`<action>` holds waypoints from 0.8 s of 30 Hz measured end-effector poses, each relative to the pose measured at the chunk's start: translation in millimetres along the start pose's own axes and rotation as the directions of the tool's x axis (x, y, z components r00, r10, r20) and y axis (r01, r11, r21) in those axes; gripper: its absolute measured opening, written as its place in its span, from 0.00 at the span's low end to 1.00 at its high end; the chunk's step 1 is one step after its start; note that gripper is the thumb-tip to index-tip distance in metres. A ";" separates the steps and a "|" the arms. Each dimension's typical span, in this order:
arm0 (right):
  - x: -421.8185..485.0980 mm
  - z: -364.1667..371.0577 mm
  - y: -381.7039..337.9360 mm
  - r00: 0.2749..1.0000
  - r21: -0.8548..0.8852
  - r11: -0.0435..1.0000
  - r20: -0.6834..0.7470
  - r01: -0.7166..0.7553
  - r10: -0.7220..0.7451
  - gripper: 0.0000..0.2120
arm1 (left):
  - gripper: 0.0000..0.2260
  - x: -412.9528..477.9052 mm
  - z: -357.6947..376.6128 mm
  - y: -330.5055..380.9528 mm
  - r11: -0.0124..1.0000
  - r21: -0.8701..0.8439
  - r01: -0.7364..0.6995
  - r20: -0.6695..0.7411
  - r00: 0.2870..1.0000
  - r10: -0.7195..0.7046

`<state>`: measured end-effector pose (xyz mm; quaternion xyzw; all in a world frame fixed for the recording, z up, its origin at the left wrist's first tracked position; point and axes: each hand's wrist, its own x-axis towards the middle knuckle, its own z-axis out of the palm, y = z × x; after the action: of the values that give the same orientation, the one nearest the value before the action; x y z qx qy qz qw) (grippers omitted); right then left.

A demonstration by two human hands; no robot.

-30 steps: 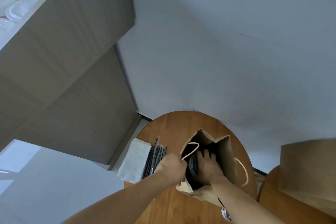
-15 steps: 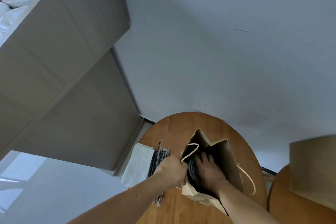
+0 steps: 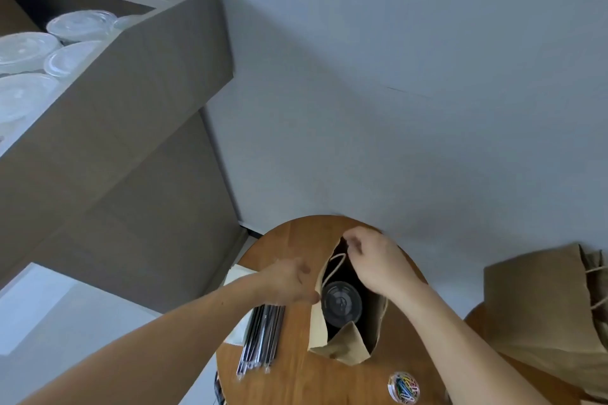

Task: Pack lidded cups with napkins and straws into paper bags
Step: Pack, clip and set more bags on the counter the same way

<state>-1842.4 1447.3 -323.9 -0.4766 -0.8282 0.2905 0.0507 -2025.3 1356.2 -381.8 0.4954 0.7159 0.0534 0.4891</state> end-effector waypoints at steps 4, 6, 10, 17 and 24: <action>6.0 -15.5 -29.8 0.994 0.185 0.983 -0.103 -0.004 0.023 0.15 | 0.31 -10.7 -25.1 -16.7 0.998 -0.067 -0.011 -0.059 0.998 0.007; 6.6 -1.5 -46.5 0.994 0.232 0.973 -0.108 -0.004 0.030 0.14 | 0.16 -13.0 -37.1 -30.8 0.996 -0.092 -0.021 -0.162 0.987 0.006; 16.9 54.7 -78.2 0.995 0.286 0.955 -0.036 -0.079 0.093 0.11 | 0.06 -12.4 -59.3 -66.1 0.994 -0.106 0.025 -0.275 0.960 -0.053; 37.1 176.6 -73.2 0.923 0.335 0.868 0.243 -0.367 0.297 0.20 | 0.04 8.4 -60.5 -134.7 0.980 -0.130 0.154 -0.238 0.954 -0.181; 55.1 283.1 -46.5 0.845 0.087 0.871 0.307 -0.483 0.438 0.25 | 0.16 26.0 -41.8 -197.9 0.932 -0.223 0.285 -0.202 0.922 -0.330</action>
<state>-2009.7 1352.3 -543.8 -0.6107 -0.6616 0.4237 -0.0991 -2187.7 1293.4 -488.1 0.3177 0.8297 0.1017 0.4476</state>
